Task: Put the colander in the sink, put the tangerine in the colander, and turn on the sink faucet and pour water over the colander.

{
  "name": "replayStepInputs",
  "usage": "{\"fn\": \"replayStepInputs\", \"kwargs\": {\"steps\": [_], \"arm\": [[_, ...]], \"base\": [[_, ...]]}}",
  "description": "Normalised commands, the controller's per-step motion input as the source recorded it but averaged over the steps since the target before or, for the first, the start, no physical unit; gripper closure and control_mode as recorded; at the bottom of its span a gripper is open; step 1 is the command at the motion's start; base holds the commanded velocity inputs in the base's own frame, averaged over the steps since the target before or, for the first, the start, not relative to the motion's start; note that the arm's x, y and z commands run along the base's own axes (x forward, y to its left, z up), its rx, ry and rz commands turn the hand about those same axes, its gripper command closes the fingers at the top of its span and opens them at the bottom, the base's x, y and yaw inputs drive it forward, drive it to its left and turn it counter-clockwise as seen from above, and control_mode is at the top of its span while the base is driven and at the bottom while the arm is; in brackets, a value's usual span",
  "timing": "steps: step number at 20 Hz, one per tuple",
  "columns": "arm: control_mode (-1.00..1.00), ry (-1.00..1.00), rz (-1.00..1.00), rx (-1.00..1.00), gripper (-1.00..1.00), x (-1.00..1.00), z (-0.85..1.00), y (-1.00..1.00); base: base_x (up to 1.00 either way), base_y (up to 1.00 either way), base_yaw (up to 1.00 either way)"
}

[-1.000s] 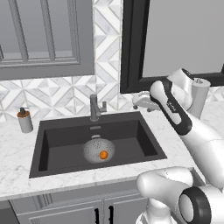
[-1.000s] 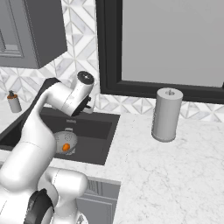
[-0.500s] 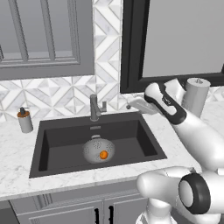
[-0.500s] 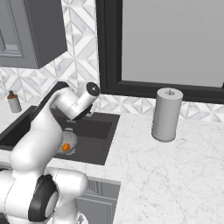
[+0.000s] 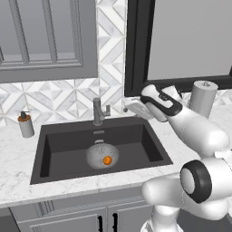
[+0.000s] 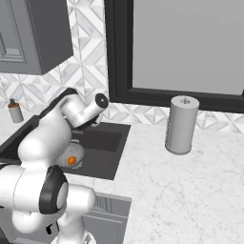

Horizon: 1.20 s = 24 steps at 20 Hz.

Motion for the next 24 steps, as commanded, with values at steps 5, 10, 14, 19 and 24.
{"fn": "replayStepInputs", "kwargs": {"steps": [5,10,14,19,24], "arm": [[-1.00,0.00,-0.03,0.04,-1.00,0.54,-0.14,0.13],[-1.00,0.00,-0.04,0.04,-1.00,0.62,-0.18,0.05],[-1.00,0.00,-0.04,0.03,-1.00,0.54,-0.26,0.07],[-1.00,0.00,-0.04,0.02,-1.00,0.46,-0.28,0.08],[-1.00,0.00,-0.03,0.02,-1.00,0.48,-0.23,0.08]], "base": [[0.00,0.00,0.00],[0.00,0.00,0.00],[0.00,0.00,0.00],[0.00,0.00,0.00],[0.00,0.00,0.00]]}}
